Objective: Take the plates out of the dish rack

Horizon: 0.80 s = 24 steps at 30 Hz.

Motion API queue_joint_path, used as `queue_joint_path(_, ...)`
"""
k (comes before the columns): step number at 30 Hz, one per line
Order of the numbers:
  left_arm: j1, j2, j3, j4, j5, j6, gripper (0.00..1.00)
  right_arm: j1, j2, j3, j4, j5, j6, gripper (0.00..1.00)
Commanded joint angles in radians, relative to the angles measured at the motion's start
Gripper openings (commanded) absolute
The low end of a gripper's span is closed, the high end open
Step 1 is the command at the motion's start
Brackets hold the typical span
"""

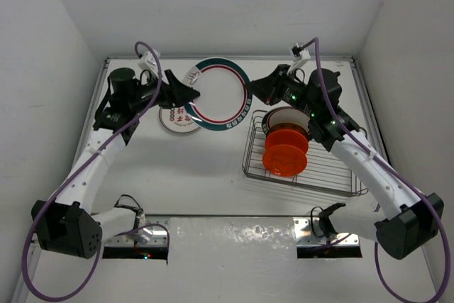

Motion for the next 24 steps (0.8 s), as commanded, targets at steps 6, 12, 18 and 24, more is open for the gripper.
queue_joint_path(6,-0.009,-0.028,-0.002,0.199,0.098,-0.100,0.00,0.003,0.030,-0.024,0.195,-0.034,0.058,0.01)
queue_joint_path(12,0.014,-0.037,0.003,0.014,-0.288,-0.168,0.00,0.001,0.023,0.055,-0.142,0.109,-0.182,0.99)
queue_joint_path(18,0.085,0.076,-0.052,-0.107,-0.589,-0.265,0.00,0.000,-0.020,0.134,-0.512,0.470,-0.402,0.99)
queue_joint_path(24,0.120,0.271,-0.042,-0.040,-0.602,-0.254,0.00,0.000,-0.102,0.146,-0.668,0.624,-0.529,0.99)
